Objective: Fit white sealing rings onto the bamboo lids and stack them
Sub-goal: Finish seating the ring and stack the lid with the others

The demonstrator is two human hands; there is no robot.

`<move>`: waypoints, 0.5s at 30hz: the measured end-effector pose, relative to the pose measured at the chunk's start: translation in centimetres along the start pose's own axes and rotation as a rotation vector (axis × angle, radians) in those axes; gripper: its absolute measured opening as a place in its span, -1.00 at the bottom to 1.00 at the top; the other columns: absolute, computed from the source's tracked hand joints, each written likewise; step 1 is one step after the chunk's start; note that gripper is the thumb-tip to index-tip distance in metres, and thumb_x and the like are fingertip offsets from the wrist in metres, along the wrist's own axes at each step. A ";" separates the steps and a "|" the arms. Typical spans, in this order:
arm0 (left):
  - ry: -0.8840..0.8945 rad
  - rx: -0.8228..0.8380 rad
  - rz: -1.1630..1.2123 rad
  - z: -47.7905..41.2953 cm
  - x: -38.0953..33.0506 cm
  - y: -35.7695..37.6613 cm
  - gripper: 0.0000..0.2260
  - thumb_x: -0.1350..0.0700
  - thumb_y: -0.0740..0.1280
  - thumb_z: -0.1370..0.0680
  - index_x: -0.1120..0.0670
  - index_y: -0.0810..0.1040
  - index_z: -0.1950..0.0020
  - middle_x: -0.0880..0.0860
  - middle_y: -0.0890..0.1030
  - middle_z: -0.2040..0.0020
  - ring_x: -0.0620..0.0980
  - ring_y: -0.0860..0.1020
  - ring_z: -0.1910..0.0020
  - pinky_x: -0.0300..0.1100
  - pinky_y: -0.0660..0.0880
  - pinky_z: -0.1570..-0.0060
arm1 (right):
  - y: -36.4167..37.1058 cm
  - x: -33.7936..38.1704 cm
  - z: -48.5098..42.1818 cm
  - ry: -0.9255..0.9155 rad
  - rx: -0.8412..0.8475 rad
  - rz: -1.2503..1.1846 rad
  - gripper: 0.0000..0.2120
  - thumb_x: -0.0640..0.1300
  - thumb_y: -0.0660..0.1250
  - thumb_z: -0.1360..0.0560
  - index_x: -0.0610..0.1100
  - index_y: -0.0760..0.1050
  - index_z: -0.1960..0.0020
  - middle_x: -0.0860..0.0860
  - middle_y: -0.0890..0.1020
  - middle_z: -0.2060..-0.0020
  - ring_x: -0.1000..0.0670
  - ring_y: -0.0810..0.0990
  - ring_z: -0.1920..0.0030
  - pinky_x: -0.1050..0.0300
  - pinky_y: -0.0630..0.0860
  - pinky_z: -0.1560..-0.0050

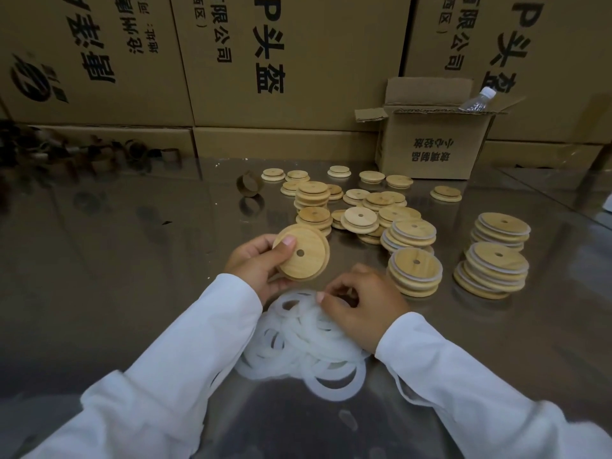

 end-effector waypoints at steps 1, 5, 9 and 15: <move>0.004 0.004 -0.006 0.0 0.0 0.0 -0.93 0.18 0.32 -0.43 0.16 0.54 0.22 0.03 0.65 0.34 -0.08 0.64 0.32 -0.19 0.59 0.35 | -0.1 -0.1 0.0 0.011 -0.007 0.006 -0.85 0.15 0.30 -0.41 0.11 0.51 0.23 0.12 0.42 0.23 0.10 0.40 0.13 0.14 0.37 0.13; 0.013 0.013 -0.017 -0.1 0.2 0.0 -0.93 0.14 0.35 -0.38 0.13 0.55 0.25 0.01 0.65 0.33 -0.08 0.64 0.31 -0.17 0.60 0.31 | 0.1 0.1 0.0 0.022 0.019 -0.032 -0.95 0.08 0.35 -0.40 0.13 0.51 0.21 0.13 0.43 0.21 0.10 0.42 0.10 0.18 0.37 0.10; 0.046 -0.032 -0.014 -0.1 -0.2 -0.3 -0.92 0.20 0.32 -0.45 0.14 0.53 0.25 0.03 0.64 0.31 -0.04 0.62 0.26 -0.19 0.60 0.31 | -0.1 0.4 0.1 0.038 -0.014 -0.164 -0.82 -0.06 0.40 -0.38 0.19 0.47 0.29 0.10 0.49 0.16 0.11 0.48 0.09 0.24 0.43 0.08; 0.075 -0.143 0.019 -0.2 -0.8 -1.6 -0.93 0.21 0.26 -0.53 0.14 0.51 0.13 0.11 0.61 0.13 0.07 0.60 0.12 -0.14 0.62 0.28 | -1.7 0.6 0.1 0.049 -0.108 -0.502 -0.81 -0.27 0.40 -0.40 0.01 0.53 0.28 0.07 0.60 0.27 0.12 0.55 0.20 0.37 0.45 0.12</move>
Point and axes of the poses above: each hand's wrist, its own z-axis away from the middle knuckle, its own y-axis out of the palm, x = y × z, the point moved 10 cm from there along -z, towards the middle knuckle
